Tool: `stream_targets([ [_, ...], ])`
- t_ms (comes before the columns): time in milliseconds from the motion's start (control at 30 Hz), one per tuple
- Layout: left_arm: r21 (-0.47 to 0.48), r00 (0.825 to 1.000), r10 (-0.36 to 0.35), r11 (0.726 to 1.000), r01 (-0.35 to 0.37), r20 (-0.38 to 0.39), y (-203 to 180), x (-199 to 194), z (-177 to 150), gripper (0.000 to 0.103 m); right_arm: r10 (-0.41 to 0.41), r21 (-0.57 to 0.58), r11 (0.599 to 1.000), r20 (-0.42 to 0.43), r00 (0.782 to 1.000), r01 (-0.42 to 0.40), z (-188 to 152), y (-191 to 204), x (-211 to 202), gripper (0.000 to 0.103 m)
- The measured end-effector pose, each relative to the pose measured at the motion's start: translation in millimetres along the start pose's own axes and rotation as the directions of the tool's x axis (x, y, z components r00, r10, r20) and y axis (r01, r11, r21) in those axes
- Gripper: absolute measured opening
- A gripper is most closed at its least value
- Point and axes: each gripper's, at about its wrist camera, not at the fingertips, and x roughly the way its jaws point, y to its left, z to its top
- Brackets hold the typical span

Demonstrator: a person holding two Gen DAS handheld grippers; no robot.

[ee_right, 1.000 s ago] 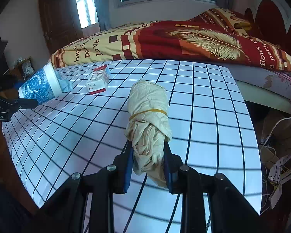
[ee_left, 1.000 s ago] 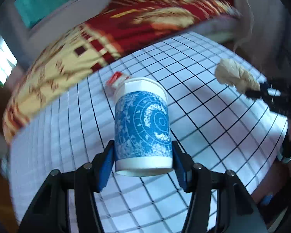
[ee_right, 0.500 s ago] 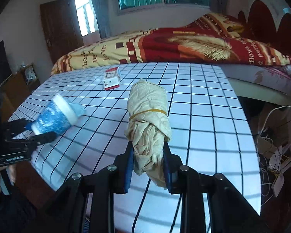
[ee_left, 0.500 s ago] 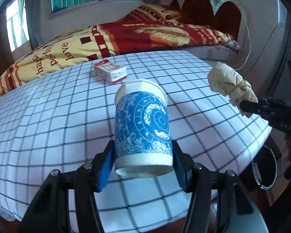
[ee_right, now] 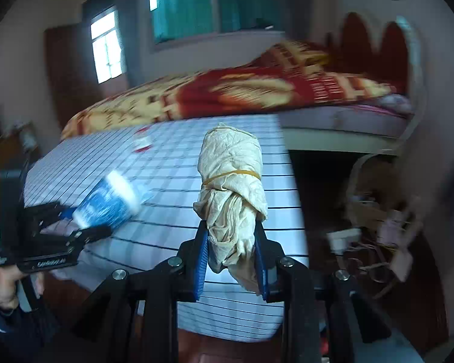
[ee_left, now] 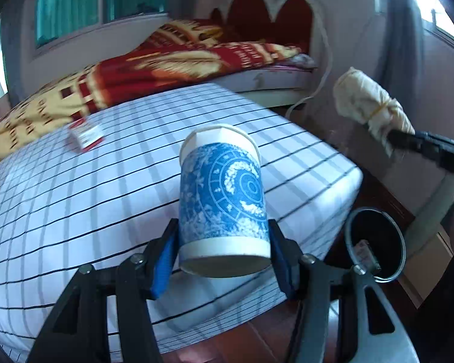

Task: Collect trash
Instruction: 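Carry cup and cloth over the black bin and open both tools to drop them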

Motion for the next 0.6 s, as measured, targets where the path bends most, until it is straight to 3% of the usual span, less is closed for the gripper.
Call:
stream_targets([
  [267, 0.084, 0.988, -0.156, 0.984, 0.154, 0.017, -71, 6, 14, 0.057, -0.234, 0.168, 0.958, -0.017, 0.972, 0.233, -40, -108, -66, 0.029],
  [400, 0.144, 0.970, -0.242, 0.960, 0.241, -0.005, -116, 14, 17, 0.057, -0.267, 0.192, 0.942, -0.065, 0.961, 0.275, -65, -130, -81, 0.029],
  [600, 0.199, 0.937, -0.340, 0.916, 0.348, -0.074, -176, 38, 12, 0.057, -0.301, 0.139, 0.937, -0.146, 0.942, 0.321, -106, -142, -86, 0.029],
])
